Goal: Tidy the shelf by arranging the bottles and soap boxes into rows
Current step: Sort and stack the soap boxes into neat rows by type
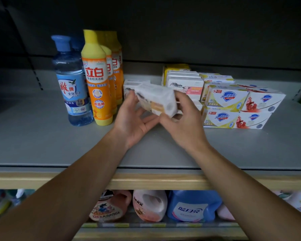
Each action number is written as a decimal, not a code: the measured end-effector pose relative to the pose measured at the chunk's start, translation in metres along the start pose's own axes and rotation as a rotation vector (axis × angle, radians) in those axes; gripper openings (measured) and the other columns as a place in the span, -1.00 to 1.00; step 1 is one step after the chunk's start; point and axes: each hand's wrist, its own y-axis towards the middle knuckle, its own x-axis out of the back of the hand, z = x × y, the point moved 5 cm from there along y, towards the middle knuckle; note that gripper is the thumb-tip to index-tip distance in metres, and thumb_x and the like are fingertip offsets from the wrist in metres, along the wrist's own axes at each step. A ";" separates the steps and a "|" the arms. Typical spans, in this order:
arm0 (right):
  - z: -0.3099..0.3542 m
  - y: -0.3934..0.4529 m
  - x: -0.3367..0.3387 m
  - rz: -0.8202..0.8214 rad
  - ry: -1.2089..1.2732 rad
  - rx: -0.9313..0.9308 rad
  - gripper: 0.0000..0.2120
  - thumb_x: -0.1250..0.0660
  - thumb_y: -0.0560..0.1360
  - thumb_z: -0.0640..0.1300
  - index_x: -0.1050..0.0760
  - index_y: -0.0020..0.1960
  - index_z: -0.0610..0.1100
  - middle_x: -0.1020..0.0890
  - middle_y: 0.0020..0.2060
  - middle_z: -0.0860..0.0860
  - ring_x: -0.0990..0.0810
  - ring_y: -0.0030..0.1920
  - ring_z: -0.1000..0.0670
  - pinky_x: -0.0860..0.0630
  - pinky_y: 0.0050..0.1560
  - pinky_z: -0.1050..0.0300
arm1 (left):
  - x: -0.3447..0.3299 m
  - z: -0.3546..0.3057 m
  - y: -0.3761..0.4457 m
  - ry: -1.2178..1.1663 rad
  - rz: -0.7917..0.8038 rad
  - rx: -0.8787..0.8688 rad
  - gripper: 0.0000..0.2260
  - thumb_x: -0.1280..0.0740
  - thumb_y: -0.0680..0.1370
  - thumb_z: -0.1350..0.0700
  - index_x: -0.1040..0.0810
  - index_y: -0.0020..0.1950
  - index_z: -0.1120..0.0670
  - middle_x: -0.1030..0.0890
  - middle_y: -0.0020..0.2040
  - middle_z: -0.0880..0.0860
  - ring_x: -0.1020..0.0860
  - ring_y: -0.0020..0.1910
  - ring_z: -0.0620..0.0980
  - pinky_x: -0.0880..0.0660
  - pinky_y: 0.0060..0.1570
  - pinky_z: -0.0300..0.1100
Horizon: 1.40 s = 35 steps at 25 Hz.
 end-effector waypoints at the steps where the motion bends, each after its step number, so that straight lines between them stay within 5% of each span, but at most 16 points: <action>1: -0.009 0.005 0.002 0.000 0.103 -0.133 -0.55 -0.36 0.27 -0.12 -0.50 0.16 0.07 -0.65 0.00 0.17 -0.62 0.02 0.13 -0.57 0.01 0.18 | 0.002 -0.001 -0.001 0.048 -0.024 -0.020 -0.68 -0.29 0.57 -0.08 -0.54 0.27 0.03 -0.65 0.15 0.15 -0.66 0.06 0.16 -0.60 -0.06 0.01; 4: -0.034 0.012 0.006 0.080 0.201 -0.318 -0.58 -0.38 0.28 -0.11 -0.51 0.13 0.08 -0.68 -0.02 0.16 -0.66 0.01 0.11 -0.61 0.10 -0.02 | 0.004 -0.001 -0.003 0.253 -0.093 -0.083 -0.75 -0.32 0.58 0.17 -0.51 0.27 0.09 -0.69 0.04 0.15 -0.69 -0.04 0.12 -0.62 -0.14 -0.06; 8: -0.061 0.003 0.008 0.013 0.358 -0.427 -0.64 -0.43 0.32 -0.05 -0.52 0.12 0.05 -0.69 0.00 0.10 -0.67 0.04 0.09 -0.59 0.13 -0.04 | -0.004 0.000 0.005 0.421 -0.063 -0.104 -0.70 -0.35 0.57 0.20 -0.49 0.30 0.15 -0.67 0.08 0.20 -0.67 0.00 0.19 -0.63 -0.10 -0.02; 15: -0.059 -0.008 0.015 -0.007 0.220 -0.351 -0.59 -0.44 0.32 -0.13 -0.51 0.16 0.03 -0.67 0.00 0.09 -0.65 0.04 0.08 -0.56 0.02 0.19 | -0.009 0.009 0.010 0.443 -0.001 -0.127 -0.65 -0.32 0.57 0.31 -0.46 0.35 0.15 -0.62 0.18 0.20 -0.63 0.12 0.18 -0.60 0.06 0.13; 17: -0.052 -0.007 0.014 -0.012 0.180 -0.276 -0.54 -0.43 0.33 -0.19 -0.48 0.20 0.05 -0.64 0.05 0.13 -0.62 0.09 0.11 -0.55 0.07 0.22 | -0.011 -0.001 0.004 0.671 -0.028 -0.252 -0.56 -0.40 0.52 0.25 -0.44 0.39 0.14 -0.59 0.24 0.15 -0.60 0.18 0.10 -0.56 0.15 0.11; 20: -0.045 -0.009 0.015 -0.018 0.101 -0.187 -0.50 -0.45 0.34 -0.22 -0.44 0.22 0.06 -0.59 0.05 0.13 -0.60 0.11 0.06 -0.55 0.14 0.08 | -0.022 -0.024 -0.014 1.325 0.026 -0.627 -0.37 -0.51 0.43 0.04 -0.37 0.45 0.03 -0.47 0.35 0.06 -0.44 0.33 -0.03 -0.39 0.31 -0.22; 22: -0.035 -0.008 0.015 0.031 0.037 -0.099 -0.51 -0.48 0.34 -0.22 -0.45 0.21 0.04 -0.60 0.02 0.14 -0.59 0.06 0.11 -0.54 0.10 0.12 | -0.032 -0.034 -0.029 1.694 0.113 -0.818 -0.38 -0.51 0.42 -0.01 -0.43 0.43 0.10 -0.51 0.32 0.11 -0.43 0.32 0.04 -0.28 0.34 -0.28; 27: -0.008 -0.011 0.016 0.145 -0.055 0.115 -0.51 -0.50 0.36 -0.14 -0.47 0.27 -0.02 -0.56 0.01 0.23 -0.47 0.02 0.39 -0.32 0.01 0.52 | -0.043 -0.038 -0.050 2.072 0.125 -0.718 -0.49 -0.45 0.48 -0.02 -0.45 0.39 0.08 -0.57 0.24 0.14 -0.49 0.21 0.19 -0.43 0.17 0.07; 31: -0.028 0.010 0.032 0.222 -0.395 0.104 -0.48 -0.32 0.52 0.09 -0.35 0.41 -0.06 -0.46 0.35 -0.01 -0.39 0.34 -0.01 -0.31 0.24 0.12 | -0.040 -0.050 -0.050 2.060 -0.076 -0.748 -0.50 -0.44 0.49 0.06 -0.42 0.40 0.09 -0.53 0.23 0.19 -0.47 0.18 0.25 -0.47 0.13 0.10; 35: -0.051 0.026 0.024 0.364 -0.766 0.167 -0.45 -0.23 0.55 0.14 -0.30 0.47 -0.08 -0.40 0.39 -0.02 -0.34 0.37 -0.10 -0.25 0.36 0.02 | -0.024 -0.055 -0.017 2.175 -0.237 -0.642 -0.50 -0.36 0.55 0.05 -0.33 0.47 0.02 -0.45 0.33 0.14 -0.39 0.24 0.22 -0.36 0.22 0.05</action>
